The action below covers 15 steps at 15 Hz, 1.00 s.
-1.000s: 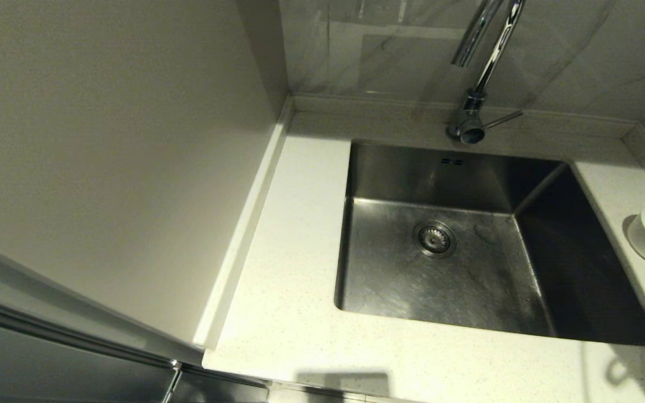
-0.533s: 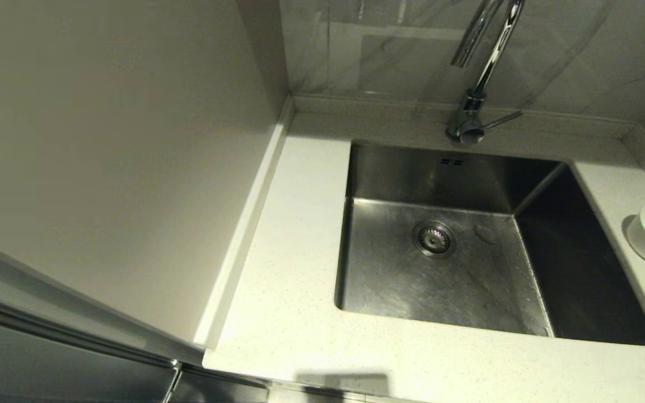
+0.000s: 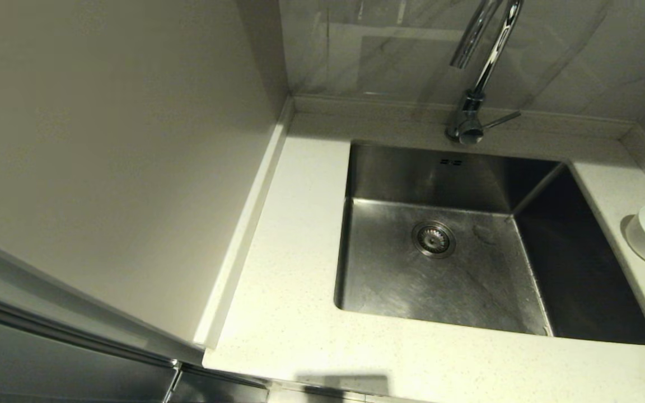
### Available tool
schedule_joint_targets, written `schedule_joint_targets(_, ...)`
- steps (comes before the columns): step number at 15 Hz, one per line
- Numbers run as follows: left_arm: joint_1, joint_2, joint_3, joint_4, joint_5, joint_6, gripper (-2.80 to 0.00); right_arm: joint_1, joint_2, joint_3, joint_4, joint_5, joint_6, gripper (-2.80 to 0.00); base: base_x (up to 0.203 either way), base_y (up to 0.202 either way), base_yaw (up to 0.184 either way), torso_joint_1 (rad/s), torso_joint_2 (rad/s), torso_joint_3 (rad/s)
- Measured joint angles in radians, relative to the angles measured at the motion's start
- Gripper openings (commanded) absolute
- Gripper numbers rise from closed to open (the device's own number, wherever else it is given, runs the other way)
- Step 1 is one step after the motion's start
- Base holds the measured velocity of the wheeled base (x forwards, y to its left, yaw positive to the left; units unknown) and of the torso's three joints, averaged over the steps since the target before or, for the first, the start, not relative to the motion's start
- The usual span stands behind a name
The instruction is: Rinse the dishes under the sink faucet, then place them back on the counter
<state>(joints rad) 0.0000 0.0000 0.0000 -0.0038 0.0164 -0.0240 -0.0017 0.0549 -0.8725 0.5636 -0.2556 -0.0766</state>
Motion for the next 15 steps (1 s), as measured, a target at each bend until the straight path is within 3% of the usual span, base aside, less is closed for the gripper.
schedule_joint_targets(5,0.000,0.000,0.000,0.000,0.000,0.000,-2.80,-0.001,-0.051,0.449,-0.218,0.003,0.060,-2.80,0.000,0.000,0.000,0.000,0.00,0.000)
schedule_joint_targets(9,0.000,0.000,0.000,0.000,0.000,0.000,-2.80,-0.002,-0.055,0.787,-0.532,0.150,0.032,-2.80,0.000,0.000,0.000,0.000,0.00,0.000)
schedule_joint_targets(11,0.000,0.000,0.000,0.000,0.000,0.000,-2.80,-0.001,-0.055,0.849,-0.599,0.235,0.054,-2.80,0.000,0.000,0.000,0.000,0.00,0.000)
schedule_joint_targets(15,0.000,0.000,0.000,0.000,0.000,0.000,-2.80,-0.001,-0.055,0.869,-0.566,0.243,0.070,-2.80,0.000,0.000,0.000,0.000,0.00,0.000)
